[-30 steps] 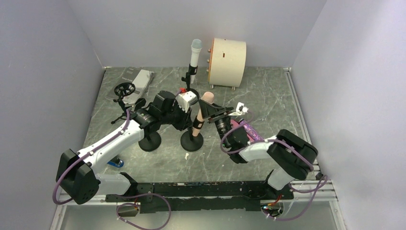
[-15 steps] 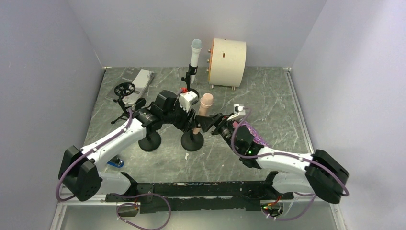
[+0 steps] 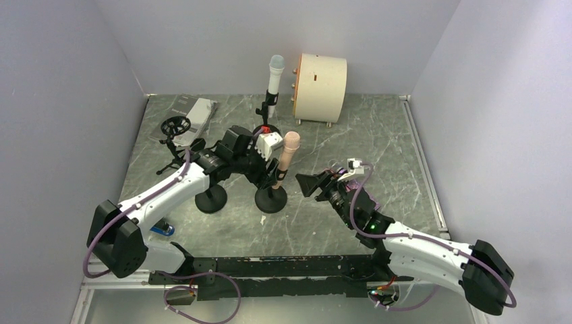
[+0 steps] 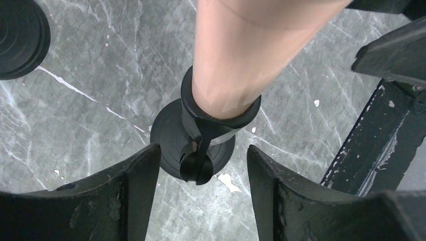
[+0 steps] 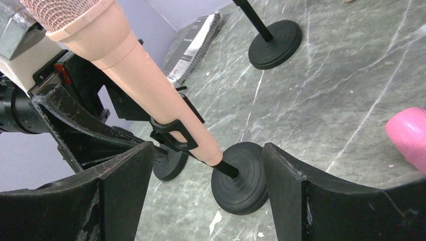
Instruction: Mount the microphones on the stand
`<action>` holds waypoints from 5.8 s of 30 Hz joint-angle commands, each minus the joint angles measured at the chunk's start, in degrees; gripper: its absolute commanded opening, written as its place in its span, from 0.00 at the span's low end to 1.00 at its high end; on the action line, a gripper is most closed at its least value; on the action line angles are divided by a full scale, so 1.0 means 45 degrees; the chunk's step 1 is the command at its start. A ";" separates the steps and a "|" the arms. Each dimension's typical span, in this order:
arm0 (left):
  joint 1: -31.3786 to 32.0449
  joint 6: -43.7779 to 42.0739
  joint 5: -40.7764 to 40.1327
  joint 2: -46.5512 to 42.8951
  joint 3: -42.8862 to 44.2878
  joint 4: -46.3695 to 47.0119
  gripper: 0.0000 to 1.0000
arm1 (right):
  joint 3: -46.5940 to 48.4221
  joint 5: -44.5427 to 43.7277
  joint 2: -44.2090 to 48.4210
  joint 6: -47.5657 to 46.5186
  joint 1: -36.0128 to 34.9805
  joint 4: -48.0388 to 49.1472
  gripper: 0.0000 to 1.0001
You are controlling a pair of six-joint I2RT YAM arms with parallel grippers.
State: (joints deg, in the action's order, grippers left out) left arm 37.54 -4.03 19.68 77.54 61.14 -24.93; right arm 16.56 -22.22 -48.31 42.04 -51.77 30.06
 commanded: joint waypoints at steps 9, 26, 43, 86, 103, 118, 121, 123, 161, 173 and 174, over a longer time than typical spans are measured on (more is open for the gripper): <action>0.0008 -0.1233 0.0658 0.0614 0.0909 -0.0012 0.37 | -0.0020 -0.0732 0.1527 0.0279 0.0346 -0.1734 0.80; 0.0002 -0.0239 -0.1988 0.1661 0.1417 0.4654 0.03 | -0.0105 -0.1631 0.3539 -0.0042 0.0829 -0.3700 0.79; -0.0160 0.0523 -0.3517 0.6232 0.5307 0.7652 0.03 | -0.0126 -0.1762 0.4076 0.0426 0.0957 -0.4721 0.79; -0.0667 0.2574 -0.6117 0.1261 0.5455 0.0596 0.73 | 0.2493 0.3866 -0.0474 -0.2298 0.0881 -0.1747 0.83; -0.0691 0.2286 -1.0127 -0.4886 0.3670 -0.2359 0.76 | 1.0827 0.5969 -1.1766 -0.4691 -0.1594 0.2657 0.81; -0.0686 0.2253 -1.0373 -0.6867 0.2863 -0.2749 0.77 | 1.4312 0.8130 -1.5595 -0.5492 -0.2009 0.3745 0.63; -0.0686 0.2272 -1.0351 -0.6840 0.2839 -0.2759 0.77 | 1.4355 0.8153 -1.5780 -0.5452 -0.2031 0.3878 0.59; -0.0696 0.2265 -1.0339 -0.6850 0.2778 -0.2718 0.77 | 1.4456 0.8152 -1.5894 -0.5464 -0.2054 0.3924 0.62; -0.0675 0.5316 -0.1615 -0.5787 -0.4014 0.2628 0.73 | 0.6171 0.6396 -0.7222 -0.1475 0.1272 0.1123 0.00; -0.0366 0.5379 0.1497 -0.3844 -0.6110 0.6021 0.68 | 0.6243 0.6835 -0.6638 0.1146 0.1951 -0.0112 0.00; -0.0328 0.5487 0.1751 -0.3824 -0.6235 0.6286 0.67 | 0.6201 0.6900 -0.6660 0.1263 0.1972 -0.0017 0.00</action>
State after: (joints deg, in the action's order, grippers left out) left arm 35.44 19.42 18.22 60.18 34.28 -6.20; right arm 43.86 7.57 -81.47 41.12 -43.33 25.06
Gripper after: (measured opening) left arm 0.687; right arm 0.138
